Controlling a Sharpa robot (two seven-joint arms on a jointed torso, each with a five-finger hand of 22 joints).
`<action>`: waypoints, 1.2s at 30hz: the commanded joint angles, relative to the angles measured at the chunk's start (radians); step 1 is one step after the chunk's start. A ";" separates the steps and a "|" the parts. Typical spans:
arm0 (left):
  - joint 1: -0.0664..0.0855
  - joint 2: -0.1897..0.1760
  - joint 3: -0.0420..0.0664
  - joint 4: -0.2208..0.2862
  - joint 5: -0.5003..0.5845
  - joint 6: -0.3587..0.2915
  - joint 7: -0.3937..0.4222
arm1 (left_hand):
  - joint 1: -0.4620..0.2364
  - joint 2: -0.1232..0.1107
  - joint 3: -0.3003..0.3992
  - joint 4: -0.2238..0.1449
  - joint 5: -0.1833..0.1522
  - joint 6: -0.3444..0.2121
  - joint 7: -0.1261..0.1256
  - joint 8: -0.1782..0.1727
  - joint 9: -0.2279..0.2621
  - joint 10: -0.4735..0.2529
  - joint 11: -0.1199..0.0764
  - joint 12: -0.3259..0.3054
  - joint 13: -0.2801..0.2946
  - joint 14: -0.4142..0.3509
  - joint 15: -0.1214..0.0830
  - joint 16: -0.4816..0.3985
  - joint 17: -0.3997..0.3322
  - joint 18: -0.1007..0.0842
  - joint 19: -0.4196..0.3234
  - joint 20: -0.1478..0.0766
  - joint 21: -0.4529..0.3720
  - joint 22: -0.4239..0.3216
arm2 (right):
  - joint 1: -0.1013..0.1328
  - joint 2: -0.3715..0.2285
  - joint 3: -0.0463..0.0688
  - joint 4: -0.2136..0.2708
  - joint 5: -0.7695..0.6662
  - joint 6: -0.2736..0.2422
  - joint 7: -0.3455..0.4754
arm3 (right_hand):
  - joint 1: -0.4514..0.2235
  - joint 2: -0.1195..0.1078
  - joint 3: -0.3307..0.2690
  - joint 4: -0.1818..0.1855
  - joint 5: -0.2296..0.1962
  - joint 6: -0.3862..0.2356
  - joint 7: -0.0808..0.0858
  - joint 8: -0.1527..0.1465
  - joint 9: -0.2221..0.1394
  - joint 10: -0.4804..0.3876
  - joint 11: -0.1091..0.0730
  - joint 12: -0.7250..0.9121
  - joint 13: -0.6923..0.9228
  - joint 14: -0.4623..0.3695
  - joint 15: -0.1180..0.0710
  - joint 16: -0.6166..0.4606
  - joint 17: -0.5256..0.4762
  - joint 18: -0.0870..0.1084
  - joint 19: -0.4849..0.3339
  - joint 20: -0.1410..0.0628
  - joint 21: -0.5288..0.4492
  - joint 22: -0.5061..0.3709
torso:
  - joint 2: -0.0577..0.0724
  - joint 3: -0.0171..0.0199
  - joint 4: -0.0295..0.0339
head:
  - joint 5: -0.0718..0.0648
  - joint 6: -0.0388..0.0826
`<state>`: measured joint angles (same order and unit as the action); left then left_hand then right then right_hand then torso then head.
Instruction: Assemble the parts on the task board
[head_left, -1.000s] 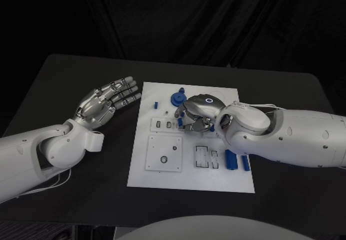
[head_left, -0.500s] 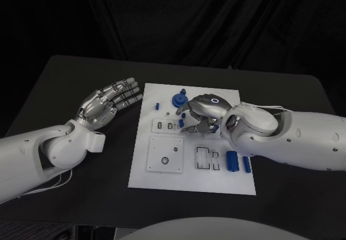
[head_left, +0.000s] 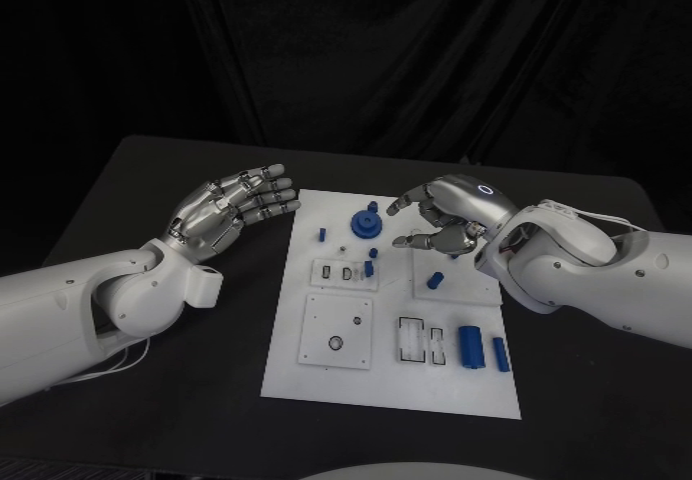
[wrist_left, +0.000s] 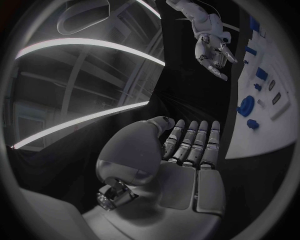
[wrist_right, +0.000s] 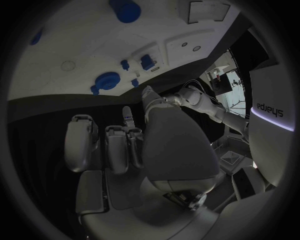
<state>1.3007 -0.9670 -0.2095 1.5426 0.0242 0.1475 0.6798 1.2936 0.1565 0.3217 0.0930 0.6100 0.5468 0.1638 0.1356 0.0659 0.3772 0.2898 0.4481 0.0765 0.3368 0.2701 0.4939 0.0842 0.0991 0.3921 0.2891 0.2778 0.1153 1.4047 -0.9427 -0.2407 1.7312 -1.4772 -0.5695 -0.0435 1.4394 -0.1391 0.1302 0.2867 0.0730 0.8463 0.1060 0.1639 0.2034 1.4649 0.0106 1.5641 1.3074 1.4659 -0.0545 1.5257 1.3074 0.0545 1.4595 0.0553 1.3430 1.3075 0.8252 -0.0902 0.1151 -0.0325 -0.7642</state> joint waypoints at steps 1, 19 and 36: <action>0.023 0.015 0.001 -0.022 -0.132 -0.035 0.074 | -0.007 -0.024 -0.001 0.016 -0.030 0.044 0.023 0.016 0.005 0.112 0.001 0.078 0.022 0.123 -0.020 0.100 0.027 0.005 0.127 -0.009 0.091 0.040 | 0.002 -0.013 -0.004 -0.017 0.102 -0.081 0.115 | 0.007 0.008 0.008 0.000 -0.005 0.016 0.000 0.007 -0.001 0.106 -0.001 0.007 0.263 0.094 -0.001 0.007 0.223 0.000 0.008 -0.001 0.007 0.161 | -0.029 0.0108 -0.0042 | 0.016 -0.002; 0.087 0.168 -0.002 -0.167 -0.736 -0.243 -0.234 | 0.056 -0.104 -0.062 0.190 -0.203 0.324 0.000 0.063 0.033 0.918 -0.198 1.023 1.176 0.966 -0.227 1.057 1.157 0.074 0.615 -0.138 0.557 0.297 | -0.052 -0.090 -0.008 -0.098 0.175 -0.058 0.140 | 0.017 0.055 0.027 0.000 0.061 0.069 0.008 0.012 -0.011 0.106 0.015 0.007 0.263 0.095 0.011 0.010 0.226 -0.002 0.012 0.008 0.014 0.170 | -0.115 0.0606 -0.0260 | 0.047 -0.044; 0.101 0.310 -0.001 -0.115 -1.245 -0.229 -0.739 | -0.100 -0.084 -0.217 0.197 -0.348 0.455 -0.085 0.218 0.334 1.194 -0.274 1.123 1.494 1.234 -0.291 1.077 1.487 -0.099 1.179 -0.199 1.293 1.456 | -0.087 -0.119 -0.008 -0.101 0.181 -0.049 0.120 | 0.023 0.065 0.032 0.000 0.098 0.091 0.010 0.013 -0.016 0.106 0.023 0.007 0.263 0.095 0.018 0.012 0.228 -0.002 0.013 0.015 0.015 0.173 | -0.152 0.0857 -0.0431 | 0.071 -0.103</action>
<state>1.3992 -0.6627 -0.2112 1.4252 -1.0852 -0.1029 0.0807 1.2514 0.0667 0.1527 0.2868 0.3004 0.9634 0.1016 0.2944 0.2864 1.4671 0.0413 1.5530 1.3080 1.4646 0.0029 1.5639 1.3082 0.0364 1.4543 0.1054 1.4528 1.3028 1.3213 -1.0596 -0.2494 1.6282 -1.3008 -0.6169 0.0883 1.4607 -0.0859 0.1550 0.2867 0.1669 0.9312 0.1162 0.1723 0.1882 1.4629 0.0270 1.5643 1.3080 1.4663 -0.0423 1.5303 1.3074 0.0544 1.4677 0.0637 1.3544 1.3074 0.6775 -0.0084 0.0751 0.0367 -0.8635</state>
